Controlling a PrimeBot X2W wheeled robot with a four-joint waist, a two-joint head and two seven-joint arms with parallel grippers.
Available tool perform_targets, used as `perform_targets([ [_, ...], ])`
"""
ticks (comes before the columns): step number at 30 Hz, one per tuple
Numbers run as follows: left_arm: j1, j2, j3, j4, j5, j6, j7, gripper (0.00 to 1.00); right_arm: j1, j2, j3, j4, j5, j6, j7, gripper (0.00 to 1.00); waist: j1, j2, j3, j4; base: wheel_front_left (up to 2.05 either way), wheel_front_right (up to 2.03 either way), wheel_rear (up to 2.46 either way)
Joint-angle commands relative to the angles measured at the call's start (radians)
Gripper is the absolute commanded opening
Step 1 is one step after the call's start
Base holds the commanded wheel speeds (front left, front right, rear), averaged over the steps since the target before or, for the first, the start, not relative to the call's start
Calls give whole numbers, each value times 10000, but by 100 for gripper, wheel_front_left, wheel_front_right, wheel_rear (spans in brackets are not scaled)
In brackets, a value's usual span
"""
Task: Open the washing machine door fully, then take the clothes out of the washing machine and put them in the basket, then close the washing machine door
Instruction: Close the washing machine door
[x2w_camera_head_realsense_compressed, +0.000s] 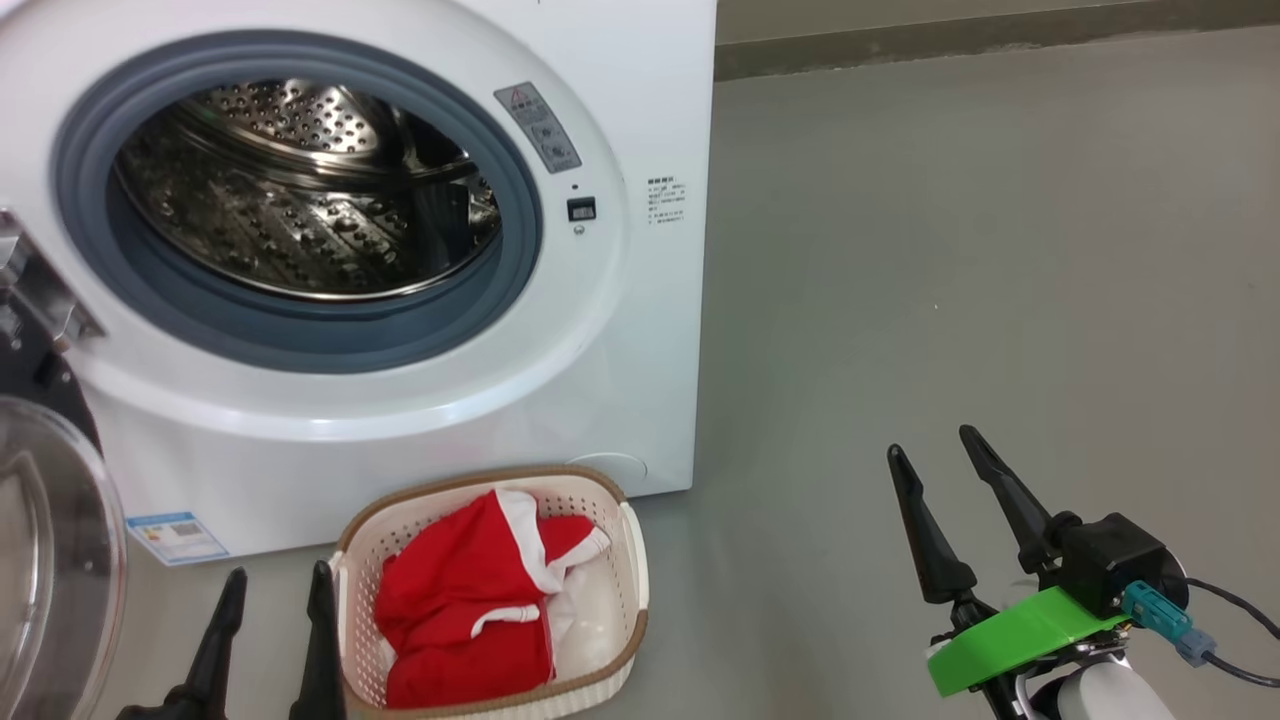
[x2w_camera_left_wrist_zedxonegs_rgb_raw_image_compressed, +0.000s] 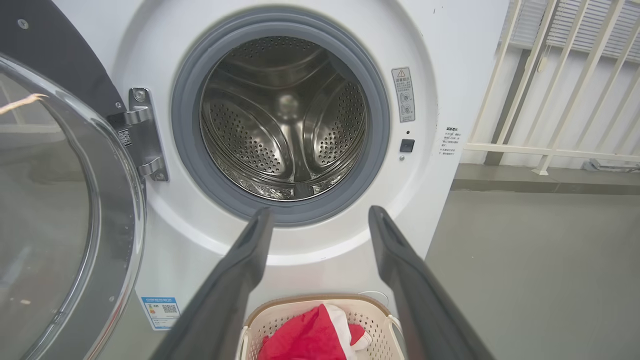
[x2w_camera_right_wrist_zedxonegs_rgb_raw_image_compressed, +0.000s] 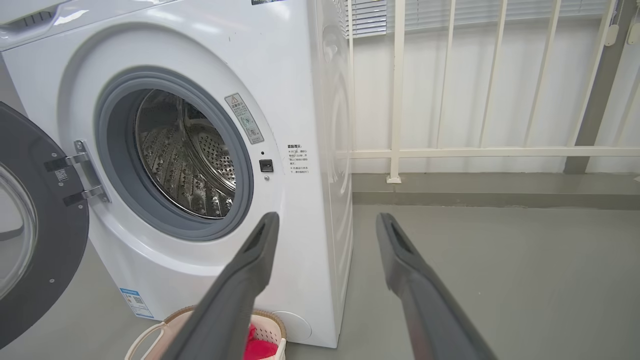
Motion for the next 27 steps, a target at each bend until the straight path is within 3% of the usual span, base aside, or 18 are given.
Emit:
perform_targets([
  [1,-112,91,397,-310,-30,-49,-120,100,-132,11,254,-200,-7,75,-63,100,0,0,-39,17,-123,123,0],
  [18,-80,91,428,-333,90,248,-120,100,-119,61,330,-100,5,75,-63,100,0,0,-224,176,-34,34,0],
  [27,-4,91,464,-521,-54,392,-120,100,10,78,558,-26,78,75,-63,100,0,0,-346,958,0,0,0],
])
